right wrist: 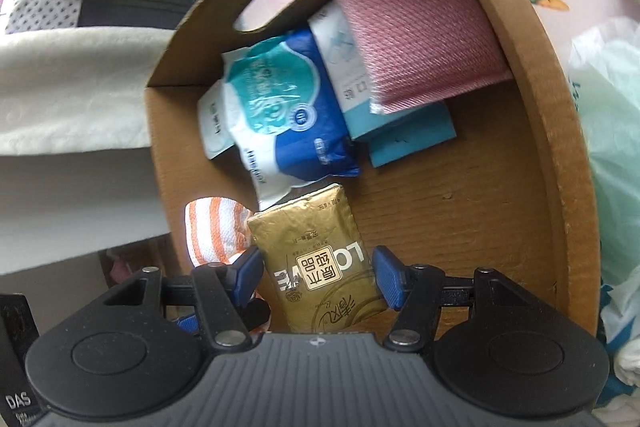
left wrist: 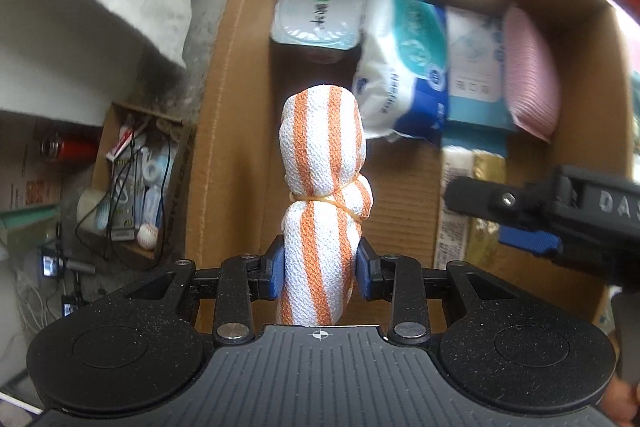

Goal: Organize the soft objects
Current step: 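Lower the towel into the box and open the left tool while the right tool releases the gold package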

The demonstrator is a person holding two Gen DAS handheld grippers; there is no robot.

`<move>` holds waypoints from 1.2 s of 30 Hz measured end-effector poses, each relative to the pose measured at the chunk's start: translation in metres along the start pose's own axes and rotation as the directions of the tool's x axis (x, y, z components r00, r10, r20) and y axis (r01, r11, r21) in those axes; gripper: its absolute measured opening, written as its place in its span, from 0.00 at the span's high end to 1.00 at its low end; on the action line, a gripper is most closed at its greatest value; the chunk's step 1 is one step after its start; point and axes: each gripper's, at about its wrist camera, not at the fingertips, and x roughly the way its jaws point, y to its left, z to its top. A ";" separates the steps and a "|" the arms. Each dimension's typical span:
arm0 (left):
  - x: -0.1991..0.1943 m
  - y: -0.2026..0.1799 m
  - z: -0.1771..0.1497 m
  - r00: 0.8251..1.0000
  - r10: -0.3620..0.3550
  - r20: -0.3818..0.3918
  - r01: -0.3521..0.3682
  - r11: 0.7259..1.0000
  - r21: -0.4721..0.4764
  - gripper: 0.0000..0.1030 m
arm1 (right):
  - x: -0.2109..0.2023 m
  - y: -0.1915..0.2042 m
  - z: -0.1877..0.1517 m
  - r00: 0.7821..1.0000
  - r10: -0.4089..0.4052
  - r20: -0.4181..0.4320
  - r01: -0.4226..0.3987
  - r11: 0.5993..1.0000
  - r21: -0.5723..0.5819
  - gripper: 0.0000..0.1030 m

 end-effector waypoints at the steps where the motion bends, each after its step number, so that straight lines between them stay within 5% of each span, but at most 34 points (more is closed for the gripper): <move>1: 0.002 0.002 0.003 1.000 0.004 -0.002 -0.004 1.000 -0.005 0.68 | 0.002 -0.002 0.001 1.000 -0.002 0.001 0.002 1.000 0.009 0.63; 19: 0.024 -0.003 0.032 0.999 0.029 0.018 -0.030 0.998 0.053 0.60 | 0.025 -0.013 0.005 1.000 -0.009 0.001 0.008 0.996 0.093 0.62; 36: 0.011 0.002 0.016 1.000 0.017 -0.004 -0.017 0.999 0.040 0.60 | 0.051 -0.001 0.008 0.998 -0.060 -0.015 0.061 0.996 0.063 0.57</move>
